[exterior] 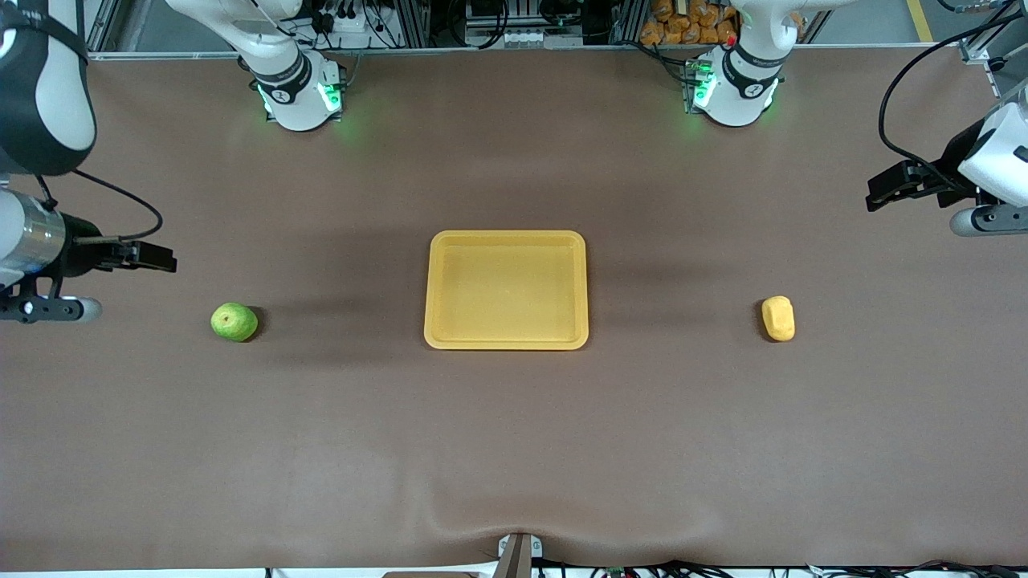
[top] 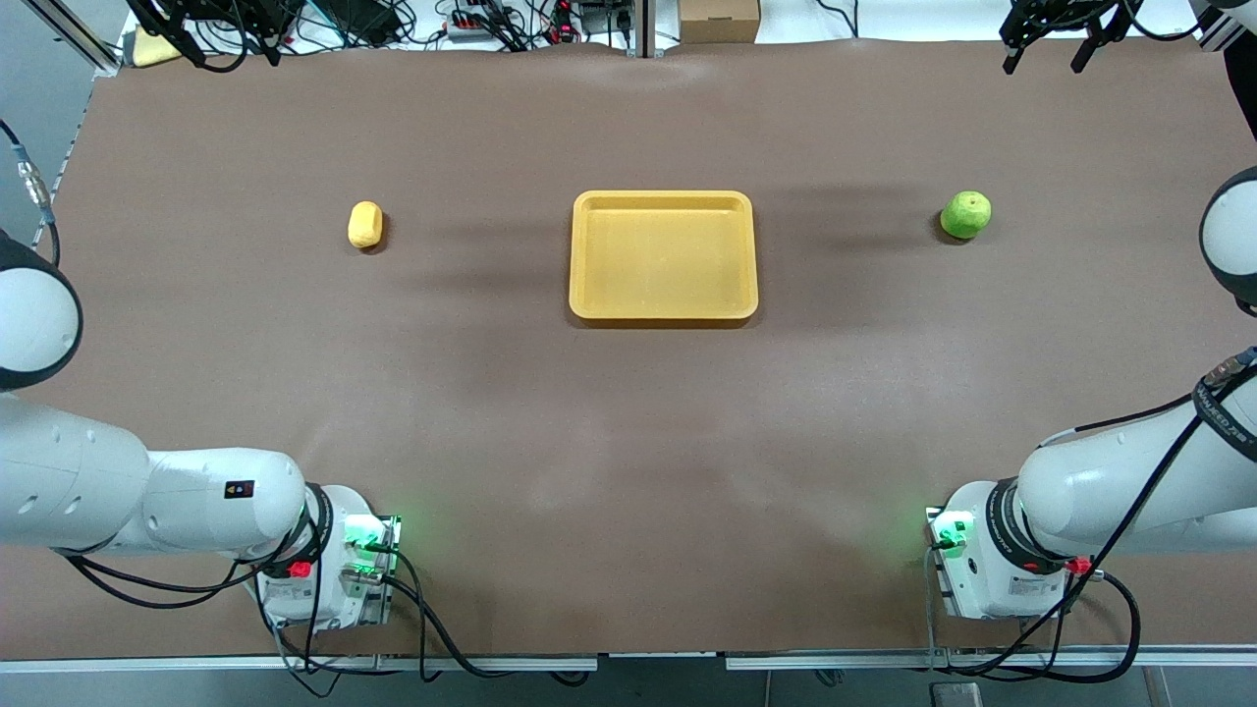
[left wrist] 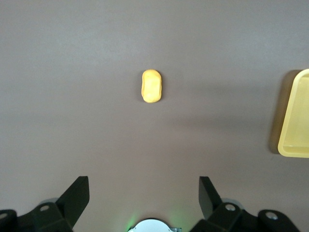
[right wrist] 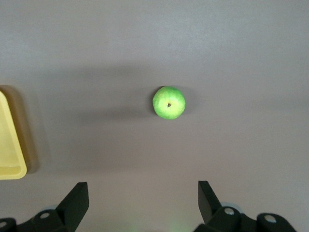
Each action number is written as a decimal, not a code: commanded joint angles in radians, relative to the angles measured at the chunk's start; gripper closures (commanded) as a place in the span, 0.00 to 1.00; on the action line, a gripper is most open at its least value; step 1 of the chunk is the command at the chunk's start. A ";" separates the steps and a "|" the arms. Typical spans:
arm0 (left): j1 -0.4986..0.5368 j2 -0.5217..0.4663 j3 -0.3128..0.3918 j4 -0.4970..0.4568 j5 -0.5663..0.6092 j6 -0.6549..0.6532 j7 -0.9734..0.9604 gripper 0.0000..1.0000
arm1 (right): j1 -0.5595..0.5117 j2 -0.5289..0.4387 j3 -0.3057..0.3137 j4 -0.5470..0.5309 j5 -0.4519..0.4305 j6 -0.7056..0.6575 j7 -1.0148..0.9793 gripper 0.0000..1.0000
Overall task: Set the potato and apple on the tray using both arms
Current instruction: 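Lower the right gripper toward the apple while the left gripper nears the potato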
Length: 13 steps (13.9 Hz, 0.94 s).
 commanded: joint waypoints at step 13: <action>0.033 0.258 0.002 -0.003 -0.008 0.300 0.022 0.00 | -0.078 0.216 0.012 -0.005 -0.031 0.073 -0.034 0.00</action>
